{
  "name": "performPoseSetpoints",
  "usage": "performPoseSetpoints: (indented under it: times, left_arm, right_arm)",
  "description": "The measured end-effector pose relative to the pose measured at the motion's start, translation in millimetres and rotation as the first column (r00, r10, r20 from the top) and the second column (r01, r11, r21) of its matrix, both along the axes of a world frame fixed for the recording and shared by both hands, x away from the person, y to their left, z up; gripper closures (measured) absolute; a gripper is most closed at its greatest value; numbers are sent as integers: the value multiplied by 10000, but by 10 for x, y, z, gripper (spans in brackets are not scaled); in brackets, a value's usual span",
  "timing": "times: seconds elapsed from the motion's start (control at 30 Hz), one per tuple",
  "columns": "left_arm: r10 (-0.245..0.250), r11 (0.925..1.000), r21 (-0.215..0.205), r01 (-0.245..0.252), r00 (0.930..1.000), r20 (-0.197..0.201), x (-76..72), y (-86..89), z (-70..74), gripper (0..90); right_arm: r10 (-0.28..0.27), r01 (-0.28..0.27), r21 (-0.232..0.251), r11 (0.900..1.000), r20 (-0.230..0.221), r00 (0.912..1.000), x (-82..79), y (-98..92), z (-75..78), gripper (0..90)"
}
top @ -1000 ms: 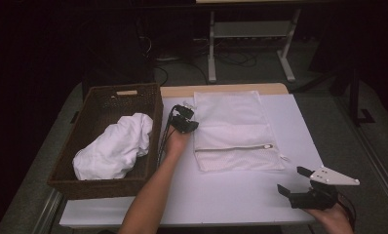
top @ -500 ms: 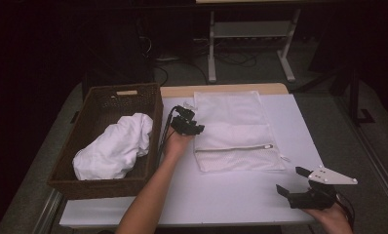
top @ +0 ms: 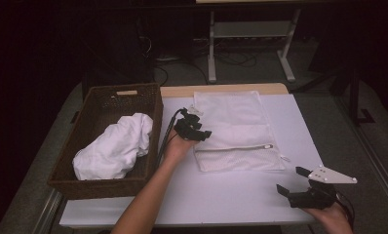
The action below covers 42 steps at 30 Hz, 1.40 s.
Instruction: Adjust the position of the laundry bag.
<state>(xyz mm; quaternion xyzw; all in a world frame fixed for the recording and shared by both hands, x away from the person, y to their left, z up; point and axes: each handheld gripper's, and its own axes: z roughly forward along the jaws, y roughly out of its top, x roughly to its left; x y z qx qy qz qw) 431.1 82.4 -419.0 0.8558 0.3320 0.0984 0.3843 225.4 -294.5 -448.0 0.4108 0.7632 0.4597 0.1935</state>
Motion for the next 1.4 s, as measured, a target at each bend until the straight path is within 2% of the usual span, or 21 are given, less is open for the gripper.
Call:
performPoseSetpoints:
  times: [0.13,0.3,0.5,0.63,0.9,0.97,1.13,1.27,1.4]
  left_arm:
    - [-396,9989,-253,395,9992,-17,-69,-36,34,441]
    - [-943,9949,-376,939,9955,-81,-152,-83,55,448]
    - [-1549,9865,-549,1542,9879,-85,-256,-144,77,460]
    - [-2040,9768,-646,2039,9790,51,-341,-212,96,481]
    - [-2903,9537,-795,2900,9569,80,-504,-353,80,511]
    - [-3146,9458,-817,3142,9492,75,-553,-398,64,525]
    - [-3490,9335,-914,3466,9371,-107,-606,-469,25,574]
    - [-3949,9158,-890,3917,9185,-203,-676,-556,-12,610]
    - [-4257,9030,-775,4226,9044,-286,-729,-646,-66,647]
  right_arm:
    - [-21,21,25,10000,-9,10000,-2,-6,1,24]
    - [-40,40,15,10000,-25,10000,-2,-7,0,24]
    - [-70,70,35,10000,-5,10000,-7,-9,5,24]
    - [-81,81,22,10000,33,10000,-7,-15,7,24]
    - [-93,93,33,10000,46,9999,-9,-20,8,24]
    - [-90,90,27,10000,35,10000,-7,-19,6,24]
    - [-88,88,20,10000,28,10000,-11,-15,8,24]
    - [-124,124,34,9999,47,9999,-11,-21,10,24]
    - [-110,109,20,9999,37,9999,-11,-18,9,24]
